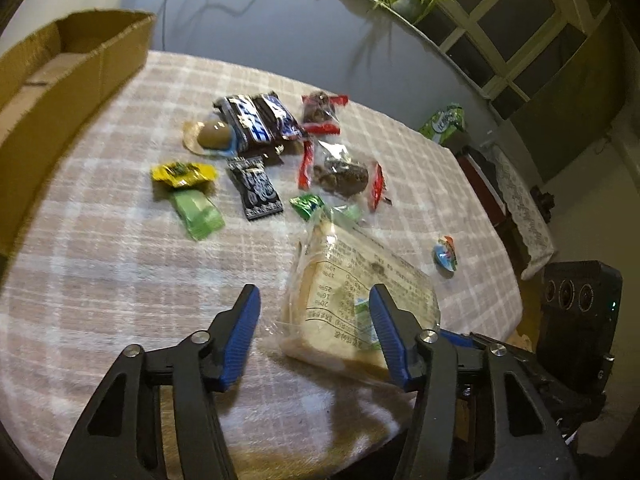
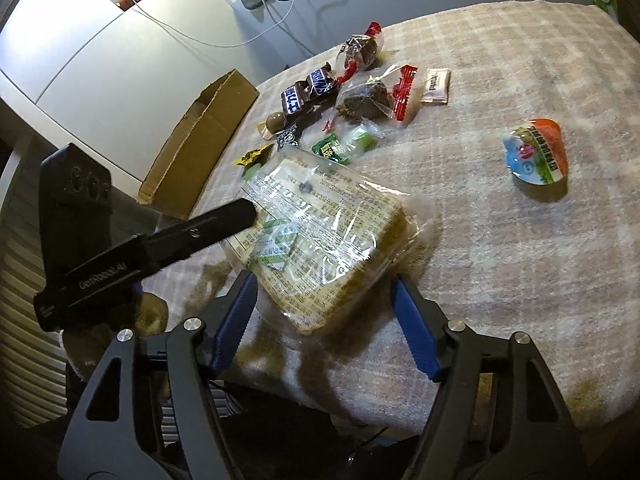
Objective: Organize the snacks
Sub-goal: 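Close the left gripper on the wrapped bread loaf, then carry the bread loaf with the left gripper into the cardboard box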
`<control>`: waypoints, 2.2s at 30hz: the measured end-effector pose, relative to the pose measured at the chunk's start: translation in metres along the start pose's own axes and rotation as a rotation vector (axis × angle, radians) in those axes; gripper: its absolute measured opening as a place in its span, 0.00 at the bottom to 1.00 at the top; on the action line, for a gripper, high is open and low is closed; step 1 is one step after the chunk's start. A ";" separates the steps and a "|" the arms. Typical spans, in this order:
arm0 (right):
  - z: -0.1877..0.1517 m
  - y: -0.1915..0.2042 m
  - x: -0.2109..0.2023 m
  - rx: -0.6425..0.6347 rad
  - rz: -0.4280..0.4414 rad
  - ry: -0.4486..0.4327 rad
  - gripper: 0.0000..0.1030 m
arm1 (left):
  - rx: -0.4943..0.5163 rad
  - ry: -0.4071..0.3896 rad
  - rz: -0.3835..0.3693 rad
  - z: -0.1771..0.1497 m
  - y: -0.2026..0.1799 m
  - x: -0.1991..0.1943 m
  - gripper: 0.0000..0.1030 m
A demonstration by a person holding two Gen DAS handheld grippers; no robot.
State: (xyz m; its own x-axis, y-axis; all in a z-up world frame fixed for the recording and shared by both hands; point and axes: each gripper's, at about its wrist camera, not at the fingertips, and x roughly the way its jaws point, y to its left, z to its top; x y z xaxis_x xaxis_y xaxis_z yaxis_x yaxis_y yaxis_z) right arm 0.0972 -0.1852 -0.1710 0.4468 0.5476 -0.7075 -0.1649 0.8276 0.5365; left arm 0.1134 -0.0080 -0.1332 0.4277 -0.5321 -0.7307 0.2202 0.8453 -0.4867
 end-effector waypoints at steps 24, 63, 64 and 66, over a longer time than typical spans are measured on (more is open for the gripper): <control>0.025 0.054 0.009 -0.203 -0.078 0.006 0.64 | 0.025 -0.115 0.035 0.005 0.004 -0.042 0.42; 0.127 0.257 0.157 -0.658 0.116 0.077 0.63 | -0.232 -0.426 0.277 0.058 0.164 -0.155 0.42; 0.126 0.260 0.162 -0.672 0.111 0.079 0.63 | -0.233 -0.426 0.287 0.059 0.166 -0.154 0.42; 0.127 0.263 0.169 -0.687 0.106 0.087 0.63 | -0.238 -0.426 0.301 0.059 0.168 -0.154 0.42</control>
State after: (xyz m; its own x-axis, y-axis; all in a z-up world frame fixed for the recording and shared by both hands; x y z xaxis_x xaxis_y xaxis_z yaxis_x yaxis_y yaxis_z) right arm 0.2406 0.1096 -0.0907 0.3301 0.6141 -0.7169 -0.7349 0.6438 0.2131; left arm 0.1361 0.2189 -0.0746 0.7677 -0.1613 -0.6202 -0.1488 0.8965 -0.4173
